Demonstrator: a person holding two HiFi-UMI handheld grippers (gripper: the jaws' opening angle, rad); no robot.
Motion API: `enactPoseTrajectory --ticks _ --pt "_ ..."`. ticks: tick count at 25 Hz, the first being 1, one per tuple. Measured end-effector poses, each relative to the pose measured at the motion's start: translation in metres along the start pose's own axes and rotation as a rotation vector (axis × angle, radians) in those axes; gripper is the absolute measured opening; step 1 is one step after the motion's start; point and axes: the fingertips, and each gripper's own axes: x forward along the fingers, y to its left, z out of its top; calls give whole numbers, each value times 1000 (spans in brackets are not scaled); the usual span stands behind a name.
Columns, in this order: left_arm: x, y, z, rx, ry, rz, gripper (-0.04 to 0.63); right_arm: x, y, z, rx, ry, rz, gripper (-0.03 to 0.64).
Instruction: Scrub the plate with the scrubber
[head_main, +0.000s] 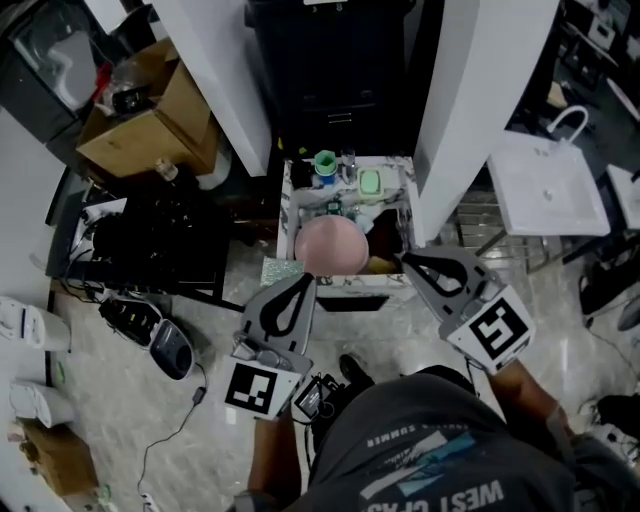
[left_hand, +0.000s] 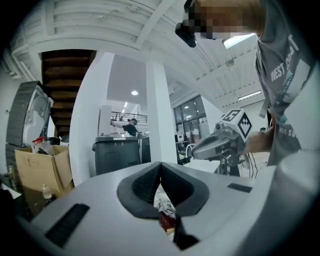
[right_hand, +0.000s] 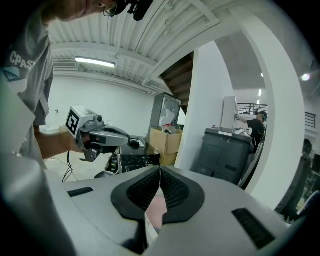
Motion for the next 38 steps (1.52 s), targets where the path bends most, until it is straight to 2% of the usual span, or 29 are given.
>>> enactPoseTrajectory --ticks 4,10,22,32,36,38 --pt "-2 35 1 -6 -15 -10 4 23 5 11 -19 27 -11 31" --pt "-4 60 -8 -36 -21 4 4 46 -3 13 -17 58 -23 31" --pt "4 114 -54 -67 119 87 5 116 -23 -2 24 47 63 31" --pt "12 163 -135 -127 236 177 5 205 2 -60 117 132 257 32" --pt "7 178 -178 -182 314 207 5 239 18 -88 157 187 332 34" --pt "6 185 -202 -211 347 218 5 254 18 -106 172 218 338 34"
